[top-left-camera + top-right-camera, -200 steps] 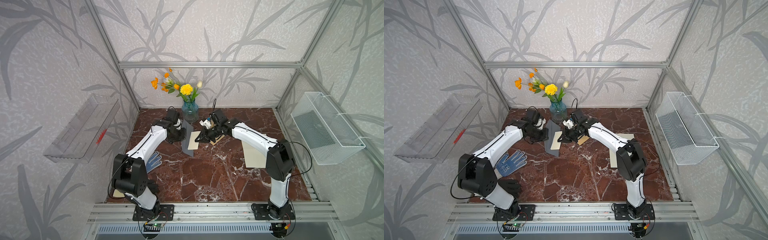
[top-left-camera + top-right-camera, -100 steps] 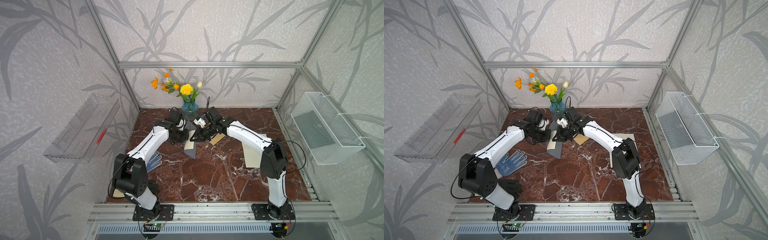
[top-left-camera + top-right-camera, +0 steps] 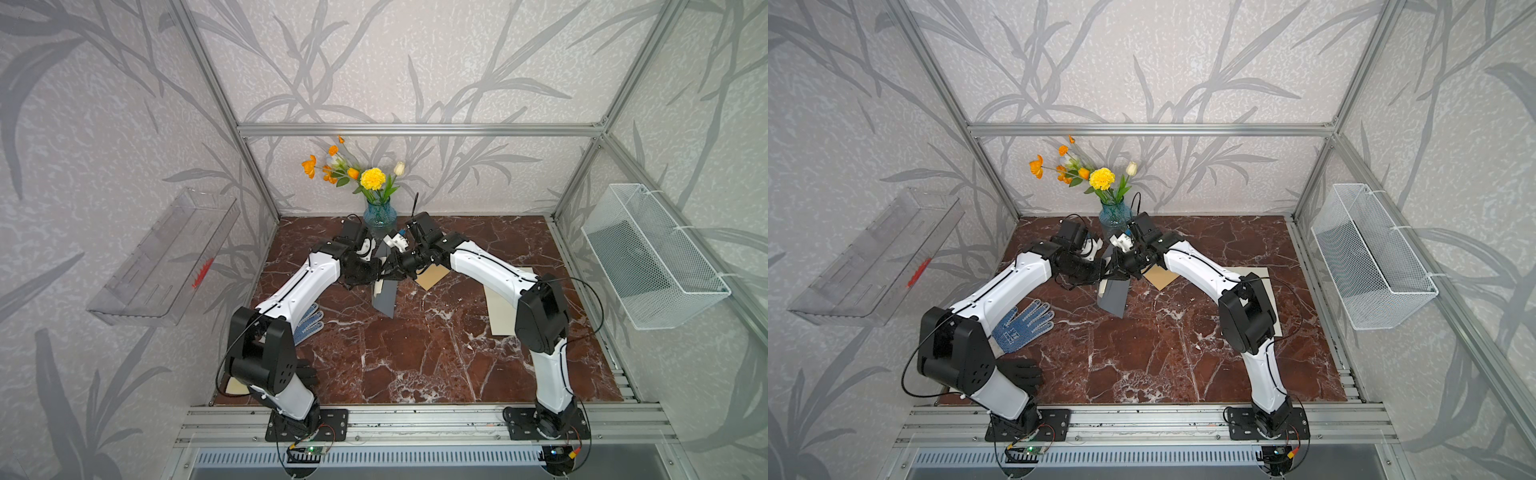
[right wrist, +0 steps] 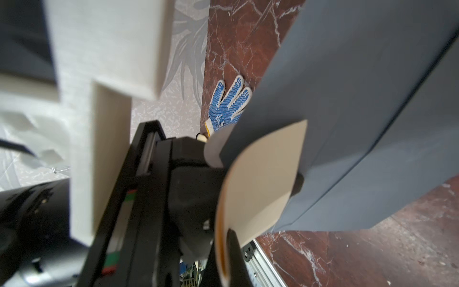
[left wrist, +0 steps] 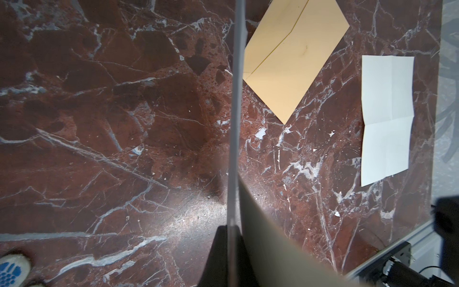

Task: Fold the letter paper in half and place it into the envelope
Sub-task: Place the letter paper in the envelope.

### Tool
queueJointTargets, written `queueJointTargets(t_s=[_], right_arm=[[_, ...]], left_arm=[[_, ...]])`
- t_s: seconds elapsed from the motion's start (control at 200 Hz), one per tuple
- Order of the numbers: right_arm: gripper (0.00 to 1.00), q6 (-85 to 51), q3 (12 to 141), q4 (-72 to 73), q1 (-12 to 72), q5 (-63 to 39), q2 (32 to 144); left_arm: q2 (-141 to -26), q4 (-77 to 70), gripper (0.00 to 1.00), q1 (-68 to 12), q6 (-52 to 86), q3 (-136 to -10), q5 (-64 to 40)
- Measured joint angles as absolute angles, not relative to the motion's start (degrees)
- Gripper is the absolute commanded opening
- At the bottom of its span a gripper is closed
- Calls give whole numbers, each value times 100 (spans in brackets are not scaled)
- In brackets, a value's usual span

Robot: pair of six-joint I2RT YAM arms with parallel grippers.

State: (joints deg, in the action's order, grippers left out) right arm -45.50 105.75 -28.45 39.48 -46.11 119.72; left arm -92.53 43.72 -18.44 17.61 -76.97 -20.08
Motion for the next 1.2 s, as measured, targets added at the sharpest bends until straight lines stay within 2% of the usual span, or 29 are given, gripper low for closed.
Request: queueJointTargets(t_s=[0.58, 0.93, 1.2], right_arm=[[0, -4421, 10993, -2971, 3588, -4556, 12490], [0, -4261, 11257, -3658, 3524, -4576, 12560], [0, -4595, 11266, -4075, 3483, -4974, 12558]], left_arm=[[-9196, 4261, 0, -1949, 1831, -7677, -2320], [-9196, 4241, 0, -2018, 1859, -7662, -2515], [-9192, 4018, 0, -2032, 1769, -7321, -2685]])
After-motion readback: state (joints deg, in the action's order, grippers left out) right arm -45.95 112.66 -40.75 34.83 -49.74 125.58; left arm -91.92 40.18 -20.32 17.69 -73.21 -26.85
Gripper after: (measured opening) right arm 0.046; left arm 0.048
